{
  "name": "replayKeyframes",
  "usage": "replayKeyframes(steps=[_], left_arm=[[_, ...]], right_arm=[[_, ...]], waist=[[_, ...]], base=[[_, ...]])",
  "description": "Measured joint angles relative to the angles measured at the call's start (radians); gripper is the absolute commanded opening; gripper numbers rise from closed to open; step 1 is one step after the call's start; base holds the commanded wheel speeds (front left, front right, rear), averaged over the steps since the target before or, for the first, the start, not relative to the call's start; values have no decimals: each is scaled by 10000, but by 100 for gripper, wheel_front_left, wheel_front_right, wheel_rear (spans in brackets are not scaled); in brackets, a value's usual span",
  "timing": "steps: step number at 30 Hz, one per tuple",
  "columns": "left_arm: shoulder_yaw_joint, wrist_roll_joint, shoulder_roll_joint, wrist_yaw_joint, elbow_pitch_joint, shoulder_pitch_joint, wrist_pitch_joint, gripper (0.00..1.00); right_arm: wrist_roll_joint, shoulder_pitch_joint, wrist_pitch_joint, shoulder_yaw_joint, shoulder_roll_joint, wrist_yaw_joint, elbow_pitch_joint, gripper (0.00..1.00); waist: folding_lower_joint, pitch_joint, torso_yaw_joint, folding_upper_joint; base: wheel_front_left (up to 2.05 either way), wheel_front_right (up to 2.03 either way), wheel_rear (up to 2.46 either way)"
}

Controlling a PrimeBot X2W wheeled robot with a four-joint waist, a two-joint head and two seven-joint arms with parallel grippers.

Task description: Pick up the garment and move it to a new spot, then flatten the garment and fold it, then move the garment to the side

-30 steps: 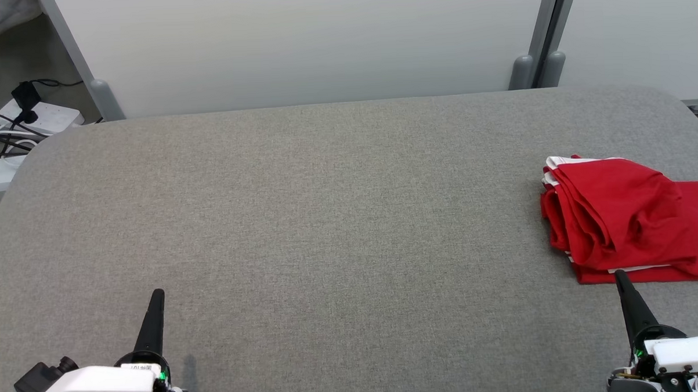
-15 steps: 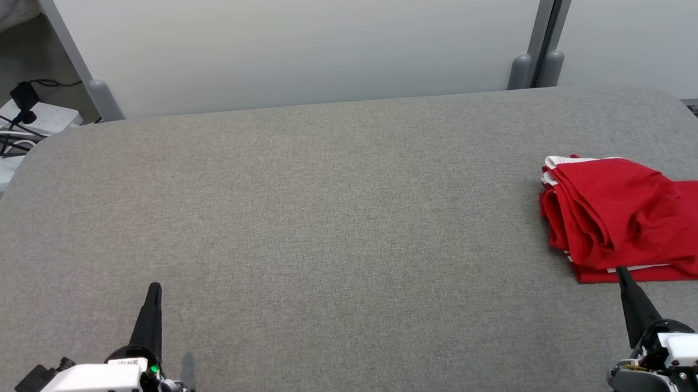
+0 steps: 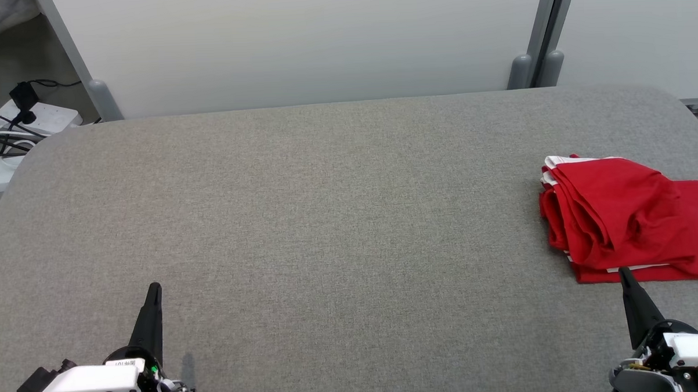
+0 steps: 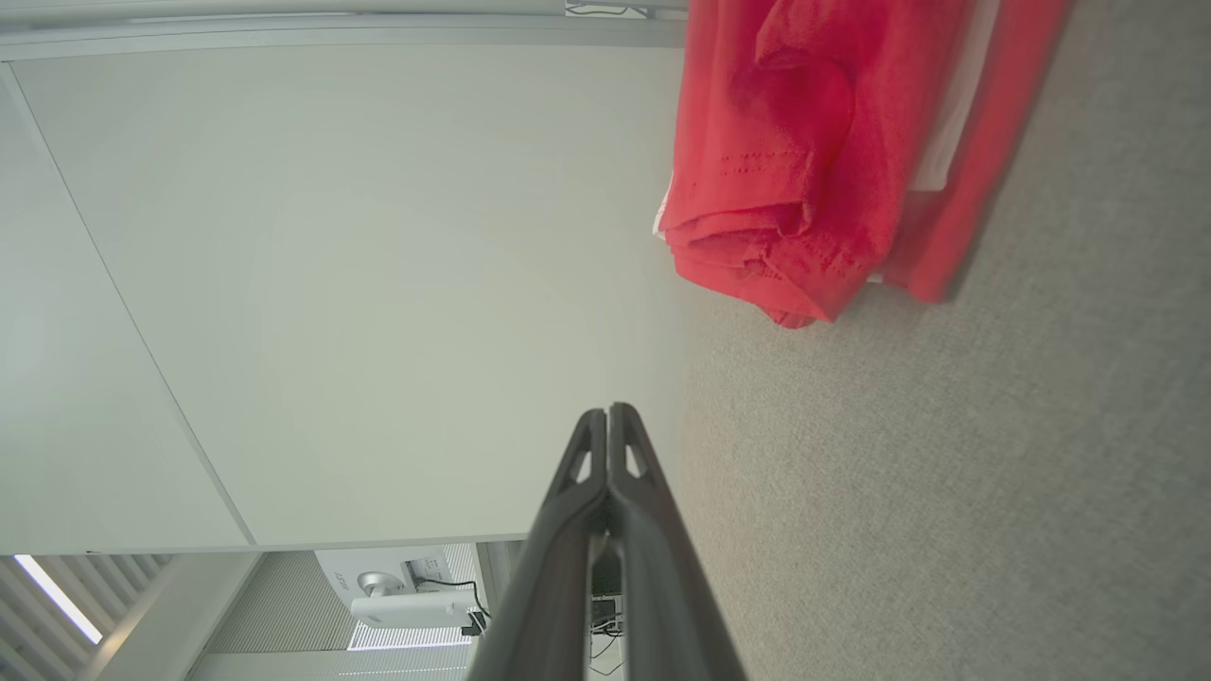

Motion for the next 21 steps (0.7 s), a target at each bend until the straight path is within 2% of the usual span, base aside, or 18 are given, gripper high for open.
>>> replayKeyframes(steps=[21], left_arm=[[2, 0, 0, -2, 2, 0, 0, 0]], right_arm=[[-2, -38, 56, -36, 4, 0, 8, 0]], waist=[[0, 0, 0, 0]], base=[[0, 0, 0]])
